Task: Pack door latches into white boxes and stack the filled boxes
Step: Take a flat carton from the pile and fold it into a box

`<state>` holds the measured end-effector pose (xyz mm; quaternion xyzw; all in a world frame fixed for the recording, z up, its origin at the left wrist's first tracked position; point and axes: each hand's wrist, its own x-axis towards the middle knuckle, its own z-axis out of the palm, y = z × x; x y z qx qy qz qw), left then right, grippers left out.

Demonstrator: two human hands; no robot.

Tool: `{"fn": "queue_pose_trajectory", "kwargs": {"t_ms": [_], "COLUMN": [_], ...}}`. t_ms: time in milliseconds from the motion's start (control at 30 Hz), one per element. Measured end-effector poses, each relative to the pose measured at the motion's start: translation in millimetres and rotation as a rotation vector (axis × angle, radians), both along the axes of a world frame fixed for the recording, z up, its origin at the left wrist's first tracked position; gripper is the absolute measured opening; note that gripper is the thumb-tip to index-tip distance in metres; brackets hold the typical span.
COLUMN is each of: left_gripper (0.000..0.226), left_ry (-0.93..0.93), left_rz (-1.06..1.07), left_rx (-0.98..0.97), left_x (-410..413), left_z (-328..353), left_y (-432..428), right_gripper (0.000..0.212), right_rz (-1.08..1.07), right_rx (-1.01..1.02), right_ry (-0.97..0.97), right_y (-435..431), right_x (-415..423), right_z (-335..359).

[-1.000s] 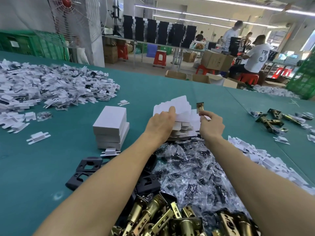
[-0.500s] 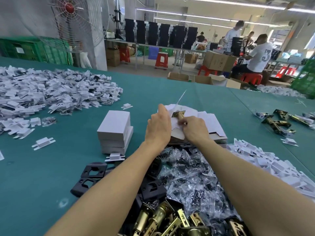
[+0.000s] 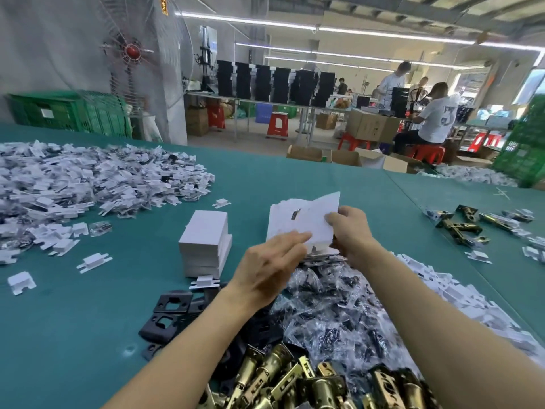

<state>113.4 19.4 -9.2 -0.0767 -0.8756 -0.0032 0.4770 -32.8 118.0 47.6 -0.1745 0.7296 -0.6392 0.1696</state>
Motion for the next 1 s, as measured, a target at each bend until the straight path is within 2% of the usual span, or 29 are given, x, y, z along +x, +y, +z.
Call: {"fn": "queue_pose_trajectory", "kwargs": {"t_ms": [67,133,200,233,300,400,467,567,667,767,900,1000], "left_gripper": [0.037,0.071,0.102,0.115,0.125,0.128,0.136,0.138,0.119,0.093,0.091,0.086], "left_ry": [-0.226,-0.394,-0.414,-0.409,-0.392,-0.364,-0.358,-0.421,-0.519,-0.627,-0.706,-0.630], "left_rz": [0.050,0.158,0.174,0.172,0.205,0.187,0.059,-0.199,-0.452,-0.699,-0.825,-0.871], "left_rx": [0.056,0.311,0.601,0.684,0.741,0.856,1.026,1.239,1.350,1.370,1.459,1.542], "left_x": [6,12,14,14,14,18,25,42,55,64,73,79], "left_z": [8,18,27,30,35,35,34,35,37,42,51,53], "left_y": [10,19,25,29,37,41,39,37,36,35,31,29], "right_gripper": [0.020,0.022,0.020,0.019,0.020,0.020,0.022,0.051,0.053,0.050,0.049,0.045], "right_rz": [-0.047,-0.010,0.103,0.169,0.302,0.456,0.541,0.521,0.486,0.468,0.384,0.371], "right_rx": [-0.040,-0.146,-0.206,-0.219,-0.238,-0.194,-0.153,-0.125,-0.097,-0.024,0.099,0.127], "right_ry": [0.059,-0.019,-0.061,-0.066,-0.074,0.005,0.110,0.302,0.491,0.704,0.931,1.025], "right_y": [12,25,37,42,50,62,70,76,76,74,71,72], "right_x": [4,17,35,45,62,80,88,93,96,99,101,103], "right_z": [-3,-1,1,1,4,8,11,15,19,20,24,27]}}
